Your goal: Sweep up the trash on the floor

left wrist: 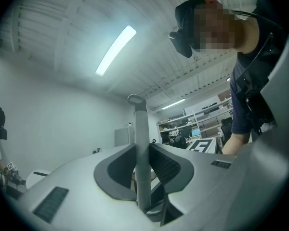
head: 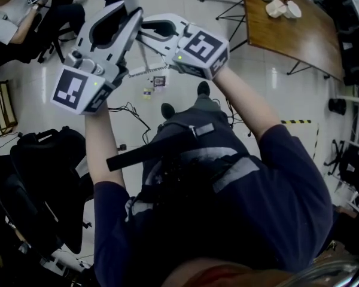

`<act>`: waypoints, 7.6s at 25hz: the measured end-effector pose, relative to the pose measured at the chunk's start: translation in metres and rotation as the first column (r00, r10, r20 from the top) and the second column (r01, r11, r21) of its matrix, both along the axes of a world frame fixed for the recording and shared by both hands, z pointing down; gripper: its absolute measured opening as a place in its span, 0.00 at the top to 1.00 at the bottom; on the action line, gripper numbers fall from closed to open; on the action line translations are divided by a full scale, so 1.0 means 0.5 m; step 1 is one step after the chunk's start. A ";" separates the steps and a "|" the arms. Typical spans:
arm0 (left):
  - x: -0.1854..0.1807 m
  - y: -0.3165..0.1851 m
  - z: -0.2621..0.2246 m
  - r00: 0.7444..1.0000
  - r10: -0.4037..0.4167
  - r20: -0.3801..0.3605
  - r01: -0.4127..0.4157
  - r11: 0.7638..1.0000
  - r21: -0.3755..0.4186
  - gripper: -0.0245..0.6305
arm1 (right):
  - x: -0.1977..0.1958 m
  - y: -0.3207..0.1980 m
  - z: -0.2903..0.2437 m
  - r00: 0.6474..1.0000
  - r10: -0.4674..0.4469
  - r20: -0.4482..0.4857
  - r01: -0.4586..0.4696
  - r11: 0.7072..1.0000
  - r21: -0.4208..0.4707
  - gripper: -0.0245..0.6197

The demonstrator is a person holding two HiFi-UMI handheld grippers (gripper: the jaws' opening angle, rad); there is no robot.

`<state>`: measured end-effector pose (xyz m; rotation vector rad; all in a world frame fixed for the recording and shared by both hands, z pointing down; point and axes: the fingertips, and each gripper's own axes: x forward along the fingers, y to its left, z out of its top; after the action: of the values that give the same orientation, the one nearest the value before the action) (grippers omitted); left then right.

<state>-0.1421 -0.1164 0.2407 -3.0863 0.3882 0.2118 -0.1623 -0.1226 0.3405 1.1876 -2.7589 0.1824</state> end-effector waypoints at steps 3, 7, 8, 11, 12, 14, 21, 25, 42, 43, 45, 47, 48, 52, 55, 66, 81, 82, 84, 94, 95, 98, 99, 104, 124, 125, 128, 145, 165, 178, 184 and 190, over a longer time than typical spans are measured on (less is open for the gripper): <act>0.037 -0.006 0.009 0.999 0.025 0.026 -0.026 1.000 0.016 0.83 | 0.040 -0.008 0.001 0.999 0.042 0.002 -0.042 0.999 0.020 0.81; 0.148 -0.028 0.017 0.999 0.026 0.043 -0.027 0.999 0.022 0.83 | 0.154 -0.027 0.017 0.994 0.109 0.010 -0.109 0.994 -0.011 0.81; 0.168 -0.033 0.023 0.999 0.020 0.051 -0.021 1.000 0.020 0.83 | 0.175 -0.031 0.024 0.992 0.126 0.013 -0.126 0.992 -0.024 0.81; 0.213 -0.040 0.036 0.998 0.021 0.062 -0.022 1.000 0.003 0.82 | 0.221 -0.032 0.039 0.984 0.180 0.004 -0.180 0.983 -0.043 0.81; 0.226 -0.041 0.039 0.997 0.026 0.068 -0.025 1.000 -0.002 0.82 | 0.235 -0.031 0.042 0.980 0.201 -0.003 -0.201 0.978 -0.048 0.81; 0.247 -0.043 0.048 0.994 0.027 0.104 -0.028 1.000 0.005 0.81 | 0.258 -0.030 0.053 0.969 0.247 -0.014 -0.247 0.967 -0.063 0.81; 0.383 -0.036 0.085 0.990 -0.010 0.140 0.008 1.000 0.012 0.69 | 0.405 -0.006 0.106 0.939 0.342 -0.010 -0.341 0.933 -0.116 0.82; 0.462 -0.020 0.114 0.983 0.020 0.183 -0.021 1.000 0.007 0.61 | 0.491 0.006 0.132 0.923 0.384 -0.013 -0.382 0.913 -0.144 0.81; 0.703 -0.024 0.178 0.938 -0.010 0.347 -0.009 0.999 0.052 0.73 | 0.681 -0.017 0.193 0.930 0.363 -0.053 -0.367 0.920 -0.138 0.81; 0.716 -0.024 0.186 0.932 -0.008 0.363 -0.013 0.998 0.054 0.76 | 0.692 -0.020 0.200 0.931 0.361 -0.055 -0.366 0.920 -0.143 0.81; 0.740 -0.027 0.201 0.922 -0.008 0.388 -0.016 0.998 0.057 0.78 | 0.714 -0.027 0.213 0.929 0.365 -0.061 -0.370 0.917 -0.148 0.81; 0.758 -0.033 0.215 0.911 -0.002 0.413 -0.017 0.999 0.043 0.78 | 0.734 -0.033 0.225 0.923 0.380 -0.064 -0.385 0.910 -0.153 0.81; 0.766 -0.036 0.221 0.904 0.004 0.427 -0.020 0.999 0.033 0.78 | 0.744 -0.036 0.232 0.917 0.393 -0.065 -0.399 0.903 -0.158 0.81; 0.781 -0.062 0.229 0.903 0.012 0.430 -0.016 1.000 0.006 0.74 | 0.792 -0.055 0.267 0.876 0.479 -0.062 -0.481 0.853 -0.204 0.81; 0.796 -0.077 0.241 0.902 0.032 0.430 -0.032 0.999 -0.007 0.74 | 0.826 -0.064 0.291 0.850 0.522 -0.067 -0.522 0.820 -0.233 0.81; 0.914 -0.096 0.344 0.869 0.282 0.406 -0.270 0.959 -0.089 0.78 | 0.917 -0.077 0.428 0.709 0.693 -0.131 -0.685 0.632 -0.363 0.81; 1.065 -0.147 0.528 0.730 0.565 0.386 -0.511 0.825 -0.242 0.78 | 1.071 -0.140 0.617 0.528 0.801 -0.281 -0.808 0.373 -0.455 0.81; 1.070 -0.143 0.539 0.719 0.577 0.387 -0.520 0.816 -0.251 0.78 | 1.077 -0.135 0.628 0.518 0.804 -0.292 -0.812 0.353 -0.465 0.81; 1.082 -0.139 0.560 0.705 0.595 0.387 -0.530 0.804 -0.271 0.78 | 1.090 -0.132 0.649 0.500 0.811 -0.304 -0.812 0.317 -0.490 0.81; 1.118 -0.152 0.642 0.702 0.605 0.376 -0.525 0.796 -0.302 0.80 | 1.104 -0.181 0.686 0.490 0.800 -0.347 -0.818 0.284 -0.500 0.80; 1.119 -0.153 0.641 0.702 0.606 0.373 -0.526 0.795 -0.301 0.80 | 1.105 -0.183 0.685 0.491 0.798 -0.349 -0.818 0.285 -0.500 0.80; 1.113 -0.156 0.633 0.704 0.602 0.378 -0.530 0.798 -0.286 0.79 | 1.106 -0.183 0.686 0.491 0.799 -0.347 -0.817 0.284 -0.503 0.80; 1.111 -0.157 0.630 0.707 0.599 0.377 -0.530 0.801 -0.280 0.79 | 1.105 -0.183 0.687 0.491 0.799 -0.347 -0.816 0.283 -0.504 0.80; 1.102 -0.154 0.620 0.728 0.587 0.355 -0.519 0.810 -0.274 0.81 | 1.102 -0.174 0.697 0.490 0.804 -0.337 -0.813 0.282 -0.509 0.80; 1.101 -0.154 0.630 0.702 0.598 0.388 -0.506 0.801 -0.319 0.79 | 1.081 -0.029 0.578 0.517 0.826 -0.226 -0.743 0.302 -0.597 0.79; 1.098 -0.155 0.631 0.697 0.598 0.395 -0.500 0.801 -0.330 0.79 | 1.079 -0.017 0.574 0.524 0.821 -0.225 -0.736 0.304 -0.605 0.79; 1.090 -0.152 0.632 0.682 0.605 0.410 -0.494 0.795 -0.352 0.78 | 1.076 0.008 0.559 0.538 0.809 -0.239 -0.739 0.316 -0.595 0.84; 1.132 -0.120 0.681 0.614 0.614 0.496 -0.534 0.786 -0.312 0.78 | 1.168 -0.097 0.299 0.517 0.852 -0.083 -0.818 0.464 -0.341 0.65; 1.065 -0.153 0.671 0.650 0.559 0.515 -0.466 0.829 -0.311 0.77 | 1.235 -0.094 0.335 0.450 0.853 -0.264 -0.888 0.398 -0.229 0.70; 1.132 -0.149 0.656 0.630 0.599 0.495 -0.518 0.798 -0.307 0.77 | 1.219 -0.084 0.314 0.455 0.848 -0.273 -0.890 0.420 -0.181 0.66; 1.132 -0.169 0.629 0.683 0.575 0.451 -0.497 0.818 -0.289 0.78 | 1.201 -0.059 0.282 0.456 0.848 -0.270 -0.890 0.441 -0.120 0.66; 1.123 -0.221 0.583 0.753 0.517 0.408 -0.441 0.856 -0.270 0.95 | 1.196 -0.055 0.278 0.463 0.849 -0.255 -0.886 0.445 -0.128 0.66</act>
<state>0.4193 -0.2270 0.5322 -3.1658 -0.4411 -0.5905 0.4355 -0.1502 0.4794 2.3036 -1.6151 0.4807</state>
